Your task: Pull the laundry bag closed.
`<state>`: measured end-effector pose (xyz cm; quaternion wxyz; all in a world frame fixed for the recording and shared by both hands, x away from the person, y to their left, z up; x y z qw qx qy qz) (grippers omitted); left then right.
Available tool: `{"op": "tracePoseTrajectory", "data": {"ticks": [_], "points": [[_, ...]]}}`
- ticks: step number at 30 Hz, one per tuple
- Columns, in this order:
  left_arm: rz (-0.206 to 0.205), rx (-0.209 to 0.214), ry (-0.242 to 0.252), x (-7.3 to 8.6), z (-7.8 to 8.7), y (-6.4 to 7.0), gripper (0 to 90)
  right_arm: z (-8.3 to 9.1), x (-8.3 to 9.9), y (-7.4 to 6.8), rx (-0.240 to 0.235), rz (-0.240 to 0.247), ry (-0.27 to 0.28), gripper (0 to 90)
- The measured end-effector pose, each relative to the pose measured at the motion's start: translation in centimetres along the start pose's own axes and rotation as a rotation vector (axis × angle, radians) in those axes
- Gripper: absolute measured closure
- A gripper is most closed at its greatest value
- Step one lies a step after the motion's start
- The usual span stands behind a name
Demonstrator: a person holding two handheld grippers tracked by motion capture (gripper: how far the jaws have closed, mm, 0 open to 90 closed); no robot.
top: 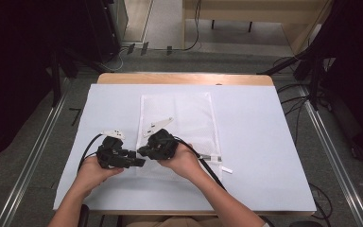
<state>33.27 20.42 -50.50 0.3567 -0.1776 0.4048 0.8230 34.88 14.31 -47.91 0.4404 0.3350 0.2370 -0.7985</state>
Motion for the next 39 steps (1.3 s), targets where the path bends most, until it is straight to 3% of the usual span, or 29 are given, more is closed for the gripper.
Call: {"op": "tracePoseTrajectory", "data": {"ticks": [5,9,11,18,31,35,39], "points": [[0.000,-0.014,-0.005,-0.1,-0.2,-0.2,52.4,0.2,-0.3,-0.6,-0.053,-0.034,0.010,87.4],[-0.026,-0.046,-0.010,0.1,-0.2,-0.4,64.1,0.4,-0.3,-0.7,-0.067,-0.037,0.008,87.5],[-0.038,-0.040,-0.014,0.1,-0.2,-0.3,70.6,0.4,-0.2,-0.7,-0.075,-0.039,0.001,87.6],[-0.020,-0.037,-0.040,0.4,-0.2,-0.3,86.7,0.1,0.2,-0.6,-0.082,-0.035,-0.026,88.0],[0.007,-0.034,-0.053,0.6,-0.2,-0.4,89.0,-0.7,1.0,0.0,-0.076,-0.044,-0.056,88.4],[0.001,-0.062,-0.063,0.6,0.0,-0.5,89.4,-0.6,1.3,0.3,-0.070,-0.040,-0.056,88.6],[-0.018,-0.048,-0.077,0.7,-0.2,-0.3,89.4,-0.6,1.5,0.3,-0.073,-0.033,-0.064,88.6]]}}
Point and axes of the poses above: each handheld gripper's, and its own axes: z roughly backward along the jaws, x roughly out of its underside, y roughly to its right, the point moved 10 cm from there along -z, roughly forward along the jaws, and after that the axes turned 12 degrees about x, right-handed, at the moved point
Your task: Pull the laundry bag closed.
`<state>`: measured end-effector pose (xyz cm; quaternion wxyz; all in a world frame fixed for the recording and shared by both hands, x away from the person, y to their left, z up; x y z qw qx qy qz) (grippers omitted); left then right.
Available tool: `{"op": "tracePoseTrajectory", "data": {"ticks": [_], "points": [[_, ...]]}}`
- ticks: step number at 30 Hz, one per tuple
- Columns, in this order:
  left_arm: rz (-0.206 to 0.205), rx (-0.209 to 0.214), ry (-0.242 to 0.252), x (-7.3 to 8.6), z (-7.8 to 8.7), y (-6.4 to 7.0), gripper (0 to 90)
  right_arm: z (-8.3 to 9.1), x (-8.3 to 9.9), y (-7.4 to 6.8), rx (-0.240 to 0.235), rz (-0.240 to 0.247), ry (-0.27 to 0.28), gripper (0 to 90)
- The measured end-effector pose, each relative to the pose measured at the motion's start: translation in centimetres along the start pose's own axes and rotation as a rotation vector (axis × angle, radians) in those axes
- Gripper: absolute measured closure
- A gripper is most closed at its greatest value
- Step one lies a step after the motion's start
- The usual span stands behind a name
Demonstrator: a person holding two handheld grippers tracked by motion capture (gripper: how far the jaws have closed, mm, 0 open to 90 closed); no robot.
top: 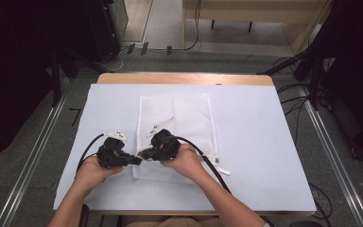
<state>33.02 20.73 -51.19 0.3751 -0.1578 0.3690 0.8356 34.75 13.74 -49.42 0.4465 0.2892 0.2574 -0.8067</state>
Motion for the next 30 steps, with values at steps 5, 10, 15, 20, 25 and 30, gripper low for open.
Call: {"op": "tracePoseTrajectory", "data": {"ticks": [5,10,15,20,25,30], "points": [[-0.016,0.021,0.004,-0.1,-0.1,0.0,77.4,0.4,-0.2,-0.5,-0.009,0.039,0.003,88.5],[-0.026,0.020,0.013,-0.1,0.2,0.0,74.9,0.4,0.0,-0.5,-0.008,0.058,-0.007,88.5],[-0.032,0.023,0.007,-0.1,0.0,0.1,85.6,0.3,0.2,-0.8,-0.023,0.069,-0.015,88.5],[-0.013,0.025,-0.008,-0.1,0.0,0.2,88.0,0.3,0.3,-0.8,-0.029,0.068,-0.024,88.5],[-0.005,0.031,0.010,-0.4,0.3,0.3,88.6,0.3,0.3,-0.2,-0.025,0.037,-0.016,88.6],[-0.003,0.020,0.014,-0.4,0.6,0.2,88.9,0.3,0.6,0.2,-0.008,0.035,-0.010,88.8]]}}
Point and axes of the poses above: each handheld gripper's, and its own axes: z roughly backward along the jaws, x roughly out of its underside, y roughly to its right, the point moved 10 cm from there along -z, roughly forward along the jaws, and after that the axes turned 12 degrees about x, right-handed, at the moved point
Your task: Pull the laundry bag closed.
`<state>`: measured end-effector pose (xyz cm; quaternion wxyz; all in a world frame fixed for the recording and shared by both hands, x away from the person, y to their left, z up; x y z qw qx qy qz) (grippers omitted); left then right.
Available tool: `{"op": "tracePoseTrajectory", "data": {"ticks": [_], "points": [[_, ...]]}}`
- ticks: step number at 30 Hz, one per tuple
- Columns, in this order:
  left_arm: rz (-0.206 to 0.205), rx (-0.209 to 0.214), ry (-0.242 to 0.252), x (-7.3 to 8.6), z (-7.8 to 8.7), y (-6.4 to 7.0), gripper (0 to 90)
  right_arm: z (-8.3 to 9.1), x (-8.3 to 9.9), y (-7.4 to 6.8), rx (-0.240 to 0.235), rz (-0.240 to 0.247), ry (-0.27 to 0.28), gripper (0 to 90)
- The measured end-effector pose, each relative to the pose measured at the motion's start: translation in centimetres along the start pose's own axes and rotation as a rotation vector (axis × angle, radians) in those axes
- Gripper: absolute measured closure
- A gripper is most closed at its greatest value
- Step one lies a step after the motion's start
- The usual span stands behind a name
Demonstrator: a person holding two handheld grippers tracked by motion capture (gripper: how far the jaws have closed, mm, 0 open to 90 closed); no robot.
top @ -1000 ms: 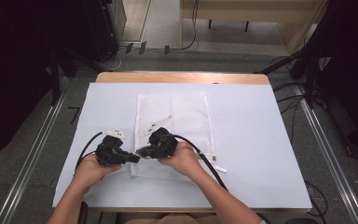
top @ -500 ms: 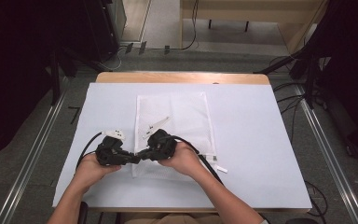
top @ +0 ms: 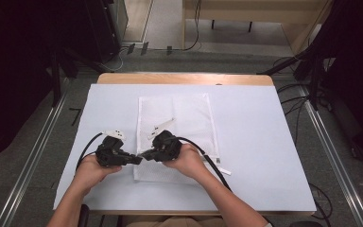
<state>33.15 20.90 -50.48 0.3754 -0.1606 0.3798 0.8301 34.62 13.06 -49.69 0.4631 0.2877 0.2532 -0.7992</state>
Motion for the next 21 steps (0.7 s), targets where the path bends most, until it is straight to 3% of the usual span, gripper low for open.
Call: {"op": "tracePoseTrajectory", "data": {"ticks": [4,11,15,21], "points": [[-0.001,0.002,0.002,0.0,0.0,0.0,88.8,0.3,0.4,0.4,0.031,0.025,-0.006,88.6],[-0.012,0.013,0.027,-0.2,0.2,0.2,88.6,1.1,0.7,0.7,0.021,0.039,0.019,88.6],[-0.013,-0.004,0.023,-0.1,0.4,-0.1,88.6,1.1,1.0,1.2,0.033,0.023,0.016,88.6],[0.005,0.014,0.041,0.0,0.7,-0.2,88.5,1.9,1.9,2.0,0.035,-0.008,0.010,88.5]]}}
Point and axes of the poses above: each handheld gripper's, and its own axes: z roughly backward along the jaws, x roughly out of its underside, y roughly to its right, the point moved 10 cm from there along -z, roughly forward along the jaws, and after that the axes turned 12 degrees about x, right-handed, at the moved point
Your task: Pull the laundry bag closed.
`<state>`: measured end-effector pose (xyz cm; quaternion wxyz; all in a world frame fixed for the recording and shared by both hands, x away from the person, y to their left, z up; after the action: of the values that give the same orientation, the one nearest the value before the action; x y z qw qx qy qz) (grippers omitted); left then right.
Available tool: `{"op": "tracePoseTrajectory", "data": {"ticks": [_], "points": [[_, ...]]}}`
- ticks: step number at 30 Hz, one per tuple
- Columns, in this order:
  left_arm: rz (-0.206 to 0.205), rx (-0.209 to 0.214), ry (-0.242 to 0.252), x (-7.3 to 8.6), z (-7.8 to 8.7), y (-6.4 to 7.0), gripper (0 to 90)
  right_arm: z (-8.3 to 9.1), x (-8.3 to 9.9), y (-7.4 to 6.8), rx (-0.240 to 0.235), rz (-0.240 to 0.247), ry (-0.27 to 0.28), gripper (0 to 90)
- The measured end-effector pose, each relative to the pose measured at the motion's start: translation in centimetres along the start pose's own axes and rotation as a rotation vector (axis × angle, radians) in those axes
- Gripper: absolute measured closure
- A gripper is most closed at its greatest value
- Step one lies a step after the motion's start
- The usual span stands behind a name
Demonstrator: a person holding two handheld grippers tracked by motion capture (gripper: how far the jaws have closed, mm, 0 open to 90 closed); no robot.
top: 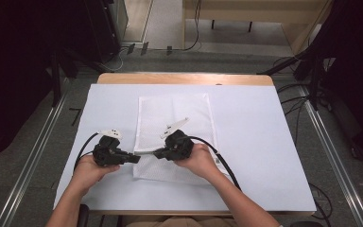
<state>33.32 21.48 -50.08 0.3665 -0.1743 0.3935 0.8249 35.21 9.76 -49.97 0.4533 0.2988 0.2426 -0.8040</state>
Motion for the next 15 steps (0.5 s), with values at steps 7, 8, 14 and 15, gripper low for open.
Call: {"op": "tracePoseTrajectory", "data": {"ticks": [7,8,14,15], "points": [[-0.002,0.000,-0.012,0.1,-0.2,0.1,88.4,0.8,0.6,0.8,0.019,0.006,-0.006,88.5],[-0.005,0.000,-0.007,0.0,-0.2,0.1,88.4,0.9,0.6,0.8,0.026,0.011,-0.006,88.5],[-0.006,0.006,-0.004,0.0,-0.2,0.1,88.4,1.2,0.8,0.4,0.015,0.003,0.021,88.5],[-0.005,0.005,-0.006,0.0,-0.2,0.1,88.4,1.2,0.9,0.5,0.009,-0.007,0.023,88.5]]}}
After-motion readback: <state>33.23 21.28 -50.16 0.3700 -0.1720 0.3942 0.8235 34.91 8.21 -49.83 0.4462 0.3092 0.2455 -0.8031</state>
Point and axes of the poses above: each handheld gripper's, and its own axes: z roughly backward along the jaws, x roughly out of its underside, y roughly to its right, the point moved 10 cm from there along -z, roughly forward along the jaws, and after that the axes turned 12 degrees about x, right-handed, at the moved point
